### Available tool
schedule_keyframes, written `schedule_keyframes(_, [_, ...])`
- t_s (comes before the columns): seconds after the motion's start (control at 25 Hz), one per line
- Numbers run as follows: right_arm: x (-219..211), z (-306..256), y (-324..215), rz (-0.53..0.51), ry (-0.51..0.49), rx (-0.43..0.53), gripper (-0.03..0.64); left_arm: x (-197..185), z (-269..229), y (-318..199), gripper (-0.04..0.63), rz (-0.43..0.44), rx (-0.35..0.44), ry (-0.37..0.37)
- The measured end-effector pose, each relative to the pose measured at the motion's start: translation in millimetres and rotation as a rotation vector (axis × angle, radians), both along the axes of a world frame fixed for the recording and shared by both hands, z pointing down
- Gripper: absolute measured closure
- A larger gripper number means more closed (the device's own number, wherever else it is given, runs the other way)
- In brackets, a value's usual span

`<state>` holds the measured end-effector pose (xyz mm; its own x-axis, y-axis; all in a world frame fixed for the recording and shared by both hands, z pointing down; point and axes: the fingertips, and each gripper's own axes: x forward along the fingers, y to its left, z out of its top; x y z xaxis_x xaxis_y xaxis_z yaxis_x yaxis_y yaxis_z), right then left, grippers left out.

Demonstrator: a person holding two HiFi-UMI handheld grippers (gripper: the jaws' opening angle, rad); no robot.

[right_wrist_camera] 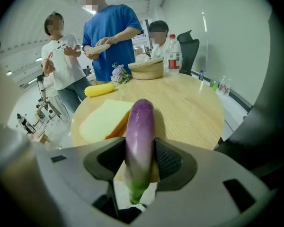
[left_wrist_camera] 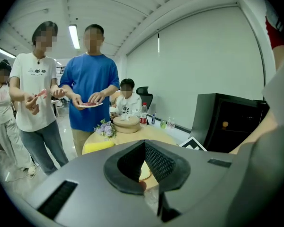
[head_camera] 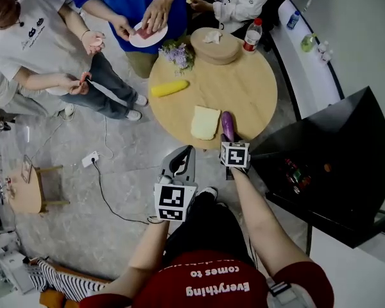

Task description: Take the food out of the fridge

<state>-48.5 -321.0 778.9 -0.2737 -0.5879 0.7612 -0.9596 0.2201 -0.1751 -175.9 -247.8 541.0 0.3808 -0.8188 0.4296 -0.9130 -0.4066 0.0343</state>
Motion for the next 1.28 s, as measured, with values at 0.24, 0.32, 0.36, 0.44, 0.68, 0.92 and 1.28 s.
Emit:
schedule_keyframes(0.24, [-2.0,0.1,-0.2,-0.038,0.023,0.005,0.420,-2.6,0.2,-3.2,0.594,-0.003,0.000,-0.004])
schedule_keyframes(0.32, [0.3,-9.7,-0.3,-0.031,0.026,0.028,0.419,0.1,2.2,-4.7,0.594,0.005,-0.003,-0.007])
schedule_keyframes(0.36, [2.3,-18.9,1.1,-0.019,0.019,0.052,0.419,2.6,2.7,-5.2,0.594,0.009,-0.004,-0.008])
schedule_keyframes(0.44, [6.4,-42.6,6.9,0.013,-0.011,0.117,0.420,7.9,2.1,-5.8,0.594,0.016,-0.005,-0.005])
schedule_keyframes(0.68, [19.5,-76.3,25.6,0.076,-0.067,0.187,0.606,20.8,-5.9,-9.0,0.594,0.050,0.006,-0.005])
schedule_keyframes(0.92, [28.3,-88.7,30.9,0.080,-0.102,0.179,0.606,31.3,-10.2,-6.7,0.594,0.077,-0.008,0.010])
schedule_keyframes(1.28, [34.6,-128.1,52.4,0.066,-0.111,0.228,0.606,38.9,-31.0,4.9,0.594,0.097,0.029,-0.007])
